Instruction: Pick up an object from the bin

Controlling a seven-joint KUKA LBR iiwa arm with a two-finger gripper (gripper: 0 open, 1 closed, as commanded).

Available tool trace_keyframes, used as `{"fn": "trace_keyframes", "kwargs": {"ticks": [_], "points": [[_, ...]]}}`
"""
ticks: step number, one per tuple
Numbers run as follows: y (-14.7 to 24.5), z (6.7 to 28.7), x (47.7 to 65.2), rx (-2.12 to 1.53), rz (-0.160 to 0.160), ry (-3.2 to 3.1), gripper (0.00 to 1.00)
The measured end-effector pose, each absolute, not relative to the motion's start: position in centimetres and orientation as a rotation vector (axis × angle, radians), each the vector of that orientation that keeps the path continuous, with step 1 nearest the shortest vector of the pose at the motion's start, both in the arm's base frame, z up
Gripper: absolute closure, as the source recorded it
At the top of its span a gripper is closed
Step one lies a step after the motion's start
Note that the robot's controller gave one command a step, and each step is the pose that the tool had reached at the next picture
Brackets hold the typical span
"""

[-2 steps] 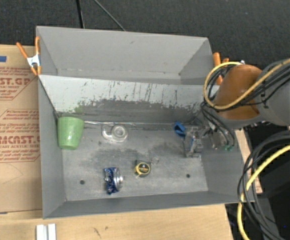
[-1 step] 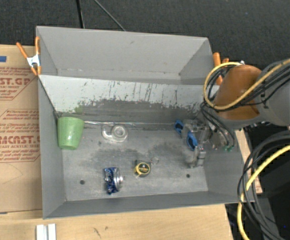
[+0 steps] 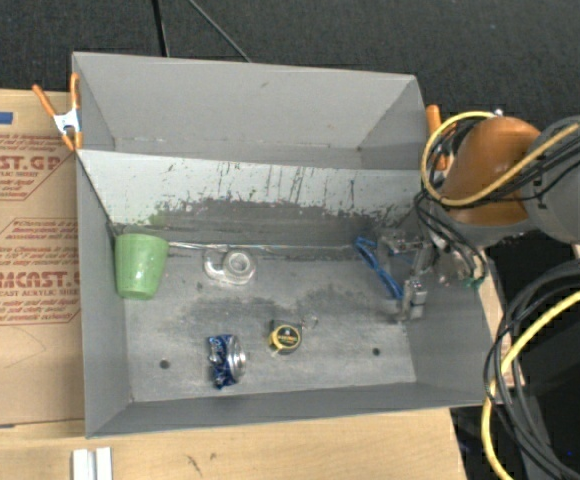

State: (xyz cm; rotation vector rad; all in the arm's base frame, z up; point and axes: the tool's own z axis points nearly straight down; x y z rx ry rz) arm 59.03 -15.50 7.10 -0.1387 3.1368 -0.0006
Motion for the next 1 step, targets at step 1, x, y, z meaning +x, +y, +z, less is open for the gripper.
{"fn": "trace_keyframes", "kwargs": {"ticks": [1], "points": [[-15.43, 7.11, 59.03, -0.138, 0.001, 3.136, 1.00]]}}
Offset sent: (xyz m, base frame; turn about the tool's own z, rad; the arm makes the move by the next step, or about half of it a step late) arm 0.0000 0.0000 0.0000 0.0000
